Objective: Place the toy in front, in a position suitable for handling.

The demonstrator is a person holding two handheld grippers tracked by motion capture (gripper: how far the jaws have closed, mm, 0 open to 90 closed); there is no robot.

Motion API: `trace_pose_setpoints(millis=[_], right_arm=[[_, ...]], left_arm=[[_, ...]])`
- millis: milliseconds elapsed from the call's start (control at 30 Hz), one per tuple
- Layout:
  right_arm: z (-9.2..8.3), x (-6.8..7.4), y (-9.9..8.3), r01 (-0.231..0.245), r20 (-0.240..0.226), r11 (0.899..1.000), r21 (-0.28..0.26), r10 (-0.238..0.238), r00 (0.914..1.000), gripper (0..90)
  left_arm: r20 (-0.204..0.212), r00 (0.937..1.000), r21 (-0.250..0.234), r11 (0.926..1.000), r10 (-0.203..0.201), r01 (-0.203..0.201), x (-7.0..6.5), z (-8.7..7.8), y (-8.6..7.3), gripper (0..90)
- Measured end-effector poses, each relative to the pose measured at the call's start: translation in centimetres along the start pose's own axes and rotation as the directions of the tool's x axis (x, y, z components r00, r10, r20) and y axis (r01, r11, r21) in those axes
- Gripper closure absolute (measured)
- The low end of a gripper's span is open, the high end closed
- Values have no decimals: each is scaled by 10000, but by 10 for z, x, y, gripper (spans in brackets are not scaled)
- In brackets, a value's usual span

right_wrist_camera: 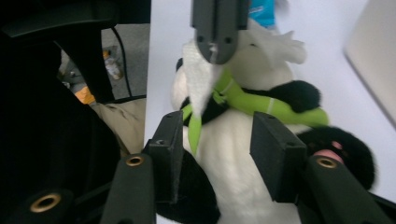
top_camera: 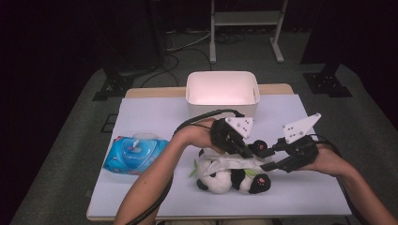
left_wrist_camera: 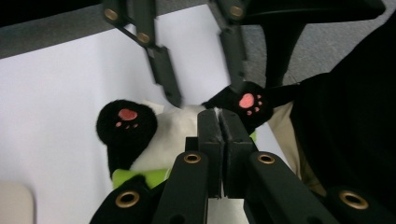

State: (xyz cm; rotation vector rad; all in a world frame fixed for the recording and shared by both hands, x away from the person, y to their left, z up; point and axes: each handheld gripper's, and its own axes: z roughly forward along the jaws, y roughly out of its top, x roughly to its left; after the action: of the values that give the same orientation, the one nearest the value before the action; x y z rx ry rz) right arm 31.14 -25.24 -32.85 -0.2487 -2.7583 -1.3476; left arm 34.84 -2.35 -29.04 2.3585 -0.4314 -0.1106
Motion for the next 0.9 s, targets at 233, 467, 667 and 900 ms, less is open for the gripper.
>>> trace_pose_setpoints(millis=[233, 467, 667, 900], right_arm=[[13, -5, 6, -114, -208, 9999, -40, 113, 9997, 672], [18, -7, 6, 79, 10, 10000, -27, -79, 10000, 894], [10, -8, -2, -2, -17, 9999, -143, 2, 10000, 897], [-15, -9, -18, -419, 363, 9987, -274, 429, 9984, 897]], left_arm=[[19, 10000, 12, 10000, 3, -3, 0, 3, -2, 885], [-21, 9999, 288, 9995, -115, 115, 0, 2, -3, 811], [-220, 9983, 212, 9983, -538, 543, 0, 0, -8, 638], [-394, 9944, 173, 9950, -981, 988, -1, -12, -25, 608]])
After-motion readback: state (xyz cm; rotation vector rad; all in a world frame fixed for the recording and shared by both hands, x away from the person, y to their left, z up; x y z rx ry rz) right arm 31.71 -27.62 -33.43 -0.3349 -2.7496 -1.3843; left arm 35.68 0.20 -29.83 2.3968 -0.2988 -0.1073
